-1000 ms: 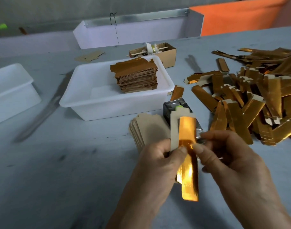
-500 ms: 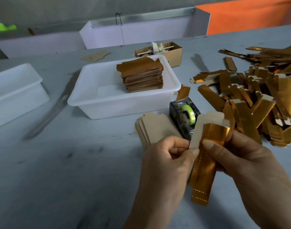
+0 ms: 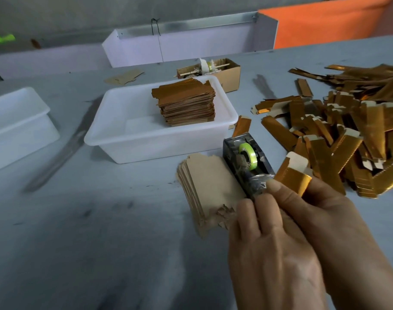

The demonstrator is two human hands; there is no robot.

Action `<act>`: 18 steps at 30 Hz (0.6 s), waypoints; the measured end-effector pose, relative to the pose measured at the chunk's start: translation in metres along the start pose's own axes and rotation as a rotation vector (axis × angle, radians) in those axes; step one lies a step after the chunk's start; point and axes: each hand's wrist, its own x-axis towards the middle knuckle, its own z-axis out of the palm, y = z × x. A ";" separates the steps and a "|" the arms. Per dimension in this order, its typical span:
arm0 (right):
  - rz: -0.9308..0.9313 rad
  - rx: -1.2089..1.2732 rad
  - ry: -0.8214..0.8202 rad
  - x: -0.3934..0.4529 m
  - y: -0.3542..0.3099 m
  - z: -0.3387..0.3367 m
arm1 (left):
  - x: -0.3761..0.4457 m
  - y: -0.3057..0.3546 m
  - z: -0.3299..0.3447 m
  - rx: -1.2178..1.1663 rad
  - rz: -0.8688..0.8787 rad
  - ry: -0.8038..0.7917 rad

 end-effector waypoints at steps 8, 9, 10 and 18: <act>0.085 0.041 0.051 -0.002 0.003 -0.006 | -0.017 -0.006 -0.021 -1.003 -0.373 -0.178; 0.096 0.031 0.076 -0.001 0.004 -0.006 | -0.017 -0.006 -0.022 -1.077 -0.401 -0.223; 0.099 0.022 0.096 -0.001 0.004 -0.005 | -0.017 -0.005 -0.021 -1.127 -0.417 -0.252; -0.057 -0.190 0.075 0.007 -0.005 -0.013 | -0.013 -0.028 -0.016 -1.208 -0.395 -0.154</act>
